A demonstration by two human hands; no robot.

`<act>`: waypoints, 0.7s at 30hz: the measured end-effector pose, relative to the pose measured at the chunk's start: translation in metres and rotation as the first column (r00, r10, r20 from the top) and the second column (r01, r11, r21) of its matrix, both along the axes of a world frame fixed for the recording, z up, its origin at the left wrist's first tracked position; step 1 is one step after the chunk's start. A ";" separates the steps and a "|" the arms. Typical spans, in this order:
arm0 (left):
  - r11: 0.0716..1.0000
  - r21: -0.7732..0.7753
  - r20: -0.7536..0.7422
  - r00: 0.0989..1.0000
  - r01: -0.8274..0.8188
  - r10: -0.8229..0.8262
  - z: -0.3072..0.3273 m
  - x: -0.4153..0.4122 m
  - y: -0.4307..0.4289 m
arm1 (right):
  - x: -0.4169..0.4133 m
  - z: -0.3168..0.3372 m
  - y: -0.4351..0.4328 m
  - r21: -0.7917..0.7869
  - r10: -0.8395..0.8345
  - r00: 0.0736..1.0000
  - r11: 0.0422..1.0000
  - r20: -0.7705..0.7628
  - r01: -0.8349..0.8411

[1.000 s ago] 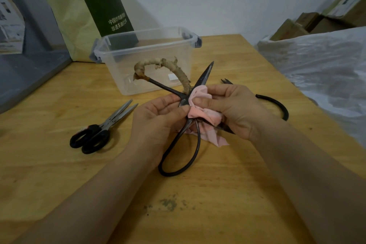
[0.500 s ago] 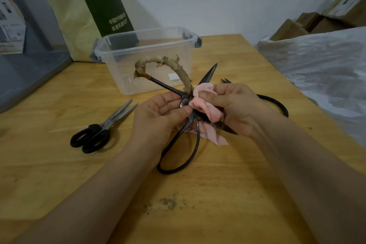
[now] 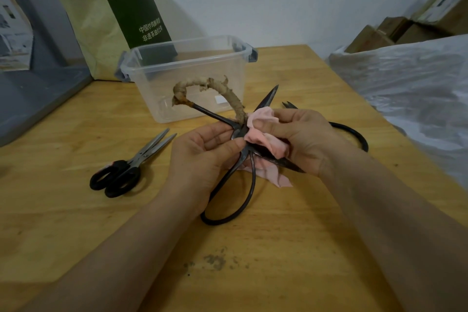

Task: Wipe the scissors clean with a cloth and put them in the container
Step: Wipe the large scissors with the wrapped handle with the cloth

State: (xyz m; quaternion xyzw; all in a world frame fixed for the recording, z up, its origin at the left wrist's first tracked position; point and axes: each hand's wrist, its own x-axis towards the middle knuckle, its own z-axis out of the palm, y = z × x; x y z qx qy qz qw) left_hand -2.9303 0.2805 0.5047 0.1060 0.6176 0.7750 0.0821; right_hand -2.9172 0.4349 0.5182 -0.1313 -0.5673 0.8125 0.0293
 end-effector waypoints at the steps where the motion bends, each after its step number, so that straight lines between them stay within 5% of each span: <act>1: 1.000 -0.014 0.000 1.000 -0.011 0.011 0.000 0.000 0.000 | 0.001 0.001 0.003 0.006 0.014 1.000 1.000 0.026 -0.014; 5: 1.000 -0.018 -0.017 1.000 -0.004 0.004 0.001 0.002 0.000 | 0.005 0.008 0.010 0.033 -0.023 0.997 0.999 0.073 0.021; 9: 1.000 0.001 -0.035 0.999 -0.022 0.022 0.003 0.003 -0.001 | 0.004 0.007 0.012 0.468 -0.196 0.980 0.870 0.044 0.153; 12: 1.000 0.002 -0.041 0.999 0.001 -0.001 0.003 0.004 0.000 | 0.005 0.005 0.001 0.569 -0.140 0.990 0.811 -0.034 0.134; 14: 1.000 -0.002 -0.036 0.999 -0.002 0.002 0.004 0.004 0.000 | 0.005 0.005 -0.002 0.484 -0.092 0.995 0.870 -0.032 0.096; 17: 1.000 0.006 -0.024 1.000 -0.009 0.009 0.004 0.004 -0.001 | 0.004 0.010 0.006 0.115 0.020 0.999 0.993 0.037 -0.024; 19: 1.000 0.021 -0.009 1.000 -0.010 0.010 0.006 0.006 -0.001 | 0.004 0.011 0.013 -0.086 0.074 0.996 0.994 0.045 -0.070; 21: 1.000 0.025 -0.006 1.000 -0.006 0.006 0.007 0.007 -0.001 | 0.005 0.010 0.015 -0.097 0.100 0.993 0.991 0.055 -0.094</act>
